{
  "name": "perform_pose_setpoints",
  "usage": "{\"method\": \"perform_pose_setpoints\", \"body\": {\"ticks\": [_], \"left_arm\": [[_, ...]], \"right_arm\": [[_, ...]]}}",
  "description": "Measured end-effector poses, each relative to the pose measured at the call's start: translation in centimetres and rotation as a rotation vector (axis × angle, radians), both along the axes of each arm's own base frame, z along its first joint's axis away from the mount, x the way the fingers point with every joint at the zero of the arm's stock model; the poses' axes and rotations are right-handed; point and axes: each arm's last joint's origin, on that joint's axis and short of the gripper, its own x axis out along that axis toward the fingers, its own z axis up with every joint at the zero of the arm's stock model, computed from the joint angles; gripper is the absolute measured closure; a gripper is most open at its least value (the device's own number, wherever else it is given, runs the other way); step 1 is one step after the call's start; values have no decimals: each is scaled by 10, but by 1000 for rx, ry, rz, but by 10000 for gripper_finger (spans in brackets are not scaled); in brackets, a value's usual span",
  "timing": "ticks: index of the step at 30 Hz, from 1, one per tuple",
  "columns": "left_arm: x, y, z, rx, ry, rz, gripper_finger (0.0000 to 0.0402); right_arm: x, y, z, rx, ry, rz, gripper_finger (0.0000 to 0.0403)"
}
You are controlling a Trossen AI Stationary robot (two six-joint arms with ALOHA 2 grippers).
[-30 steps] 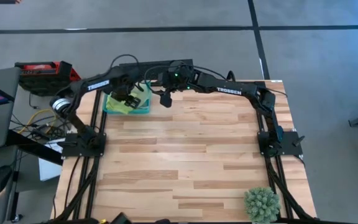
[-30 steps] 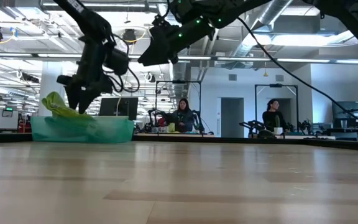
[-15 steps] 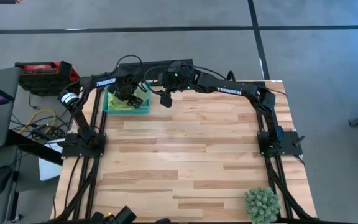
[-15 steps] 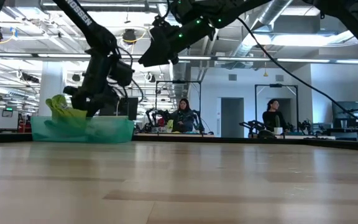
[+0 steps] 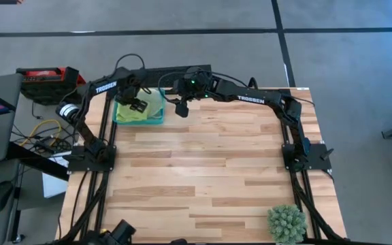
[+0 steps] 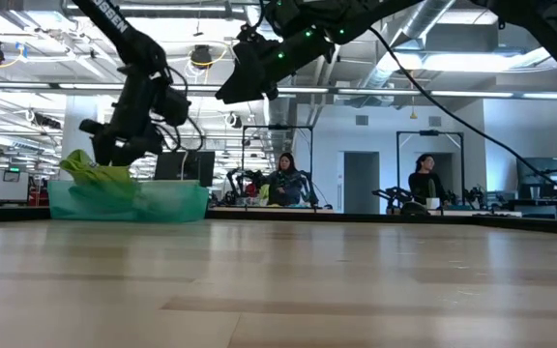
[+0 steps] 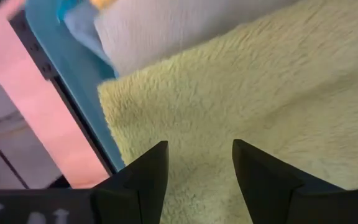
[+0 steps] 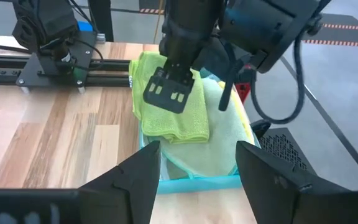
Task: Fold microfiber towels
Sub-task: Stack the folded light green microfiber on top of the green microfiber towel
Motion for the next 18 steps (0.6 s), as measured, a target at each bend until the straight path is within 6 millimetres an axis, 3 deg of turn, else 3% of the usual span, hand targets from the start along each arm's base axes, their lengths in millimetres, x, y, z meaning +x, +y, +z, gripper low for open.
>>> {"method": "perform_pose_setpoints", "body": {"ticks": [9, 18], "left_arm": [[-13, 9, -20, 67, -19, 40, 230], [-10, 20, -20, 223, 21, 16, 230]], "right_arm": [[0, 0, 0, -2, -3, 0, 170], [0, 0, 0, -2, -3, 0, 170]]}}
